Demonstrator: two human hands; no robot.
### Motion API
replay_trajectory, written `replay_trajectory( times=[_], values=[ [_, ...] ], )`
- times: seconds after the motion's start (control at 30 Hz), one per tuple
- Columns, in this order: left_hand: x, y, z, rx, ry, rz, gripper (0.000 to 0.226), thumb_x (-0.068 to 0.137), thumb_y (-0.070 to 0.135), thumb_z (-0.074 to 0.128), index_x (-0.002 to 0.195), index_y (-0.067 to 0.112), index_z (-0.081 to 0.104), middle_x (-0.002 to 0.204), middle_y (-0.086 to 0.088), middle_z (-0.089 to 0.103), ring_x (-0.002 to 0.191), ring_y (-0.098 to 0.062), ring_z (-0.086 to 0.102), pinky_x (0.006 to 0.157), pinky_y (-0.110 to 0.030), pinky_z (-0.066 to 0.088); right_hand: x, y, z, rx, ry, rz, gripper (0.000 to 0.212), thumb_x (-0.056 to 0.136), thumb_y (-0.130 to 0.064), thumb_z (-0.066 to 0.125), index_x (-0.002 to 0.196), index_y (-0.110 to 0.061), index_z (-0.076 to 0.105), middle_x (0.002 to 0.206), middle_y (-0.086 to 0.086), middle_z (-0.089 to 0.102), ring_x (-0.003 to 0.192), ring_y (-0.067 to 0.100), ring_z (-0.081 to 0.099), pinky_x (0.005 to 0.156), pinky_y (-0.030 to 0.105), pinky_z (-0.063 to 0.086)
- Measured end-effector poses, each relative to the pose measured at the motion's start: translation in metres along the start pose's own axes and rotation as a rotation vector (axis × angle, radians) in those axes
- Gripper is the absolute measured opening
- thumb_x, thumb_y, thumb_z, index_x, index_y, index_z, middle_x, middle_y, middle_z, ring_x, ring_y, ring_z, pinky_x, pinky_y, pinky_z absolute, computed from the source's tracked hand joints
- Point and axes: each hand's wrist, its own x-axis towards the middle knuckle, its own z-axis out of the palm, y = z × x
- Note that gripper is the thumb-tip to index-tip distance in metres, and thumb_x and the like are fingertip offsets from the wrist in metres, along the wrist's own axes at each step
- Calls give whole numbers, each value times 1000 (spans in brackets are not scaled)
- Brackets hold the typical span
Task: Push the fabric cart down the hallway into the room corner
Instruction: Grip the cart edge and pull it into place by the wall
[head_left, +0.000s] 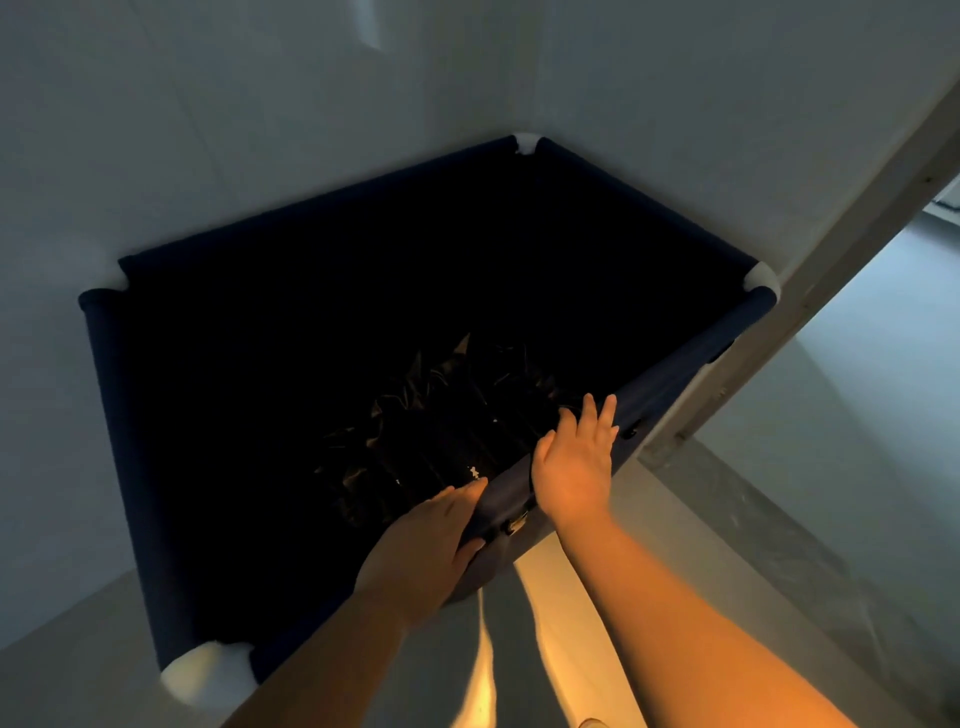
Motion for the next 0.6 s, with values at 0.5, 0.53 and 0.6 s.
replay_trajectory(
  times=[0.5, 0.53, 0.6],
  values=[
    [76, 17, 10, 77, -35, 10, 58, 95, 43, 38, 145, 25, 13, 144, 5, 39, 126, -12, 39, 102, -25, 31, 73, 29, -2, 24, 34, -42, 47, 94, -23, 32, 138, -6, 36, 154, 17, 20, 145, 30, -4, 118, 45, -3],
    [76, 17, 9, 91, -33, 10, 58, 95, 43, 38, 145, 25, 13, 144, 5, 39, 126, -13, 39, 101, -25, 31, 74, 29, -2, 24, 31, -40, 47, 94, -22, 32, 138, -6, 36, 154, 17, 20, 145, 30, -4, 118, 45, -2],
    [76, 18, 10, 115, -32, 12, 58, 95, 43, 39, 145, 25, 13, 144, 5, 40, 124, -14, 41, 100, -26, 33, 75, 31, -2, 12, 23, -50, 48, 94, -23, 31, 138, -6, 36, 154, 18, 20, 145, 31, -4, 118, 46, -1]
  ],
)
